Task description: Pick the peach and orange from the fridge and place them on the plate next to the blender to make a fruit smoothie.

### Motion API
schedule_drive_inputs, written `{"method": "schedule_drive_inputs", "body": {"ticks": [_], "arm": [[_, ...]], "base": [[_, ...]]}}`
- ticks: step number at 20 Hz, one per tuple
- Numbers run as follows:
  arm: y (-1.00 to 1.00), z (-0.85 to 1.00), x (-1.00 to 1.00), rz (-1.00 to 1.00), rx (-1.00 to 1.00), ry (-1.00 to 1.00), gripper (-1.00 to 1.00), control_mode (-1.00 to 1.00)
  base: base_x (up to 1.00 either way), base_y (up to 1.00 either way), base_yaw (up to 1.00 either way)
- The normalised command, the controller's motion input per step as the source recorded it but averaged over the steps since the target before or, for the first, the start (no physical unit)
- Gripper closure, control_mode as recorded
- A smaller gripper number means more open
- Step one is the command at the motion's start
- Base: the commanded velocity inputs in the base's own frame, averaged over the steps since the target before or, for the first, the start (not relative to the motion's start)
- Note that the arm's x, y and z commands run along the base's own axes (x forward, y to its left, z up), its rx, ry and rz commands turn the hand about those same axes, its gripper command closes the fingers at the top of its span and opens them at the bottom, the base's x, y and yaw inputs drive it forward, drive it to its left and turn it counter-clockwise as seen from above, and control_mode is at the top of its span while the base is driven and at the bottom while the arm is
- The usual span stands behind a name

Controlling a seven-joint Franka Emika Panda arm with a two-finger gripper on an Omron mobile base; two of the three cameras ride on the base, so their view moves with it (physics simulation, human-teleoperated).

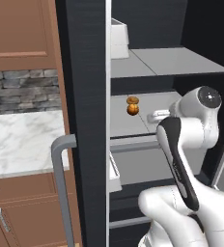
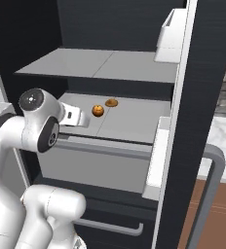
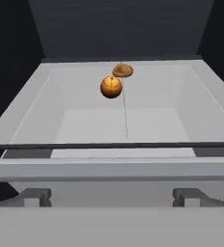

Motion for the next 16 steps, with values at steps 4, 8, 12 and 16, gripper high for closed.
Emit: {"method": "schedule_drive_inputs", "body": {"ticks": [4, 8, 12, 16], "arm": [[0.00, 0.00, 0.80, 0.00, 0.00, -0.06, -1.00, -1.00], [0.00, 0.00, 0.91, 0.00, 0.00, 0.00, -1.00, -1.00], [0.00, -0.07, 0.66, 0.00, 0.00, 0.01, -1.00, -1.00], [0.02, -0.44, 0.60, 0.00, 0.00, 0.03, -1.00, -1.00]], "base": [[0.00, 0.00, 0.00], [0.00, 0.00, 0.00], [0.00, 0.00, 0.00], [0.00, 0.00, 0.00]]}}
